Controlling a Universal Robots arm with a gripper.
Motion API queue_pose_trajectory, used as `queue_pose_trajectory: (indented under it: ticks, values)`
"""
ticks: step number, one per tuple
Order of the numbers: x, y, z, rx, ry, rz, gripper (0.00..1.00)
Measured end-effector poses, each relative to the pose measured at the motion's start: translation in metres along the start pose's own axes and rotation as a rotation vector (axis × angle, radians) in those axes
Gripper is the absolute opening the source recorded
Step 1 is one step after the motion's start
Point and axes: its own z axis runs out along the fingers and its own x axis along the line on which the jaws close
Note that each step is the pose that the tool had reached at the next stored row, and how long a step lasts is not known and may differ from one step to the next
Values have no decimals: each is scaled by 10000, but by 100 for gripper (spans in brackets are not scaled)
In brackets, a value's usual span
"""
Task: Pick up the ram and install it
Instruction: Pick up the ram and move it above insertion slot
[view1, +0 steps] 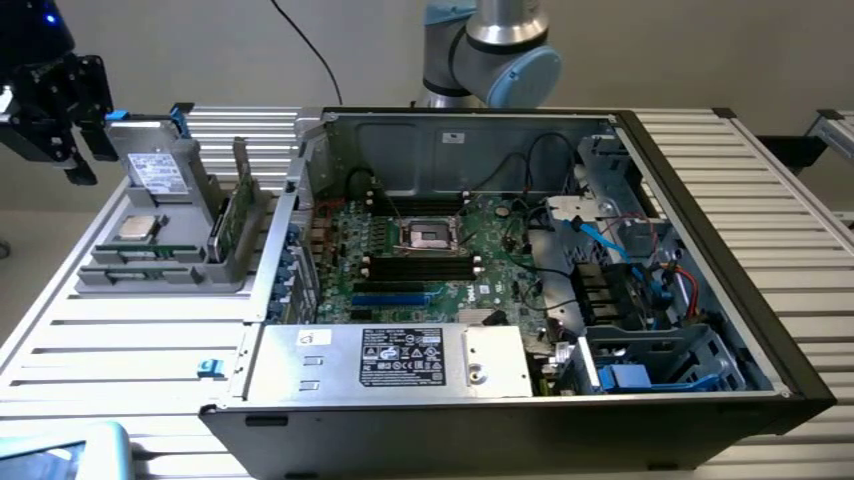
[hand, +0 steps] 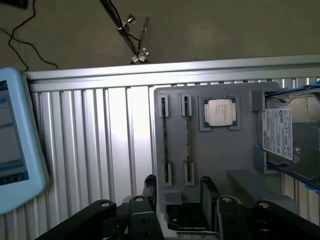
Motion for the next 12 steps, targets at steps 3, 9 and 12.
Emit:
queue_pose_trajectory:
  ticks: [3,9,12]
  values:
    - [-2,2,55,2,21,1,49]
    - [-1,56,155,64,22,-10,49]
    - [-3,53,210,64,23,-11,49]
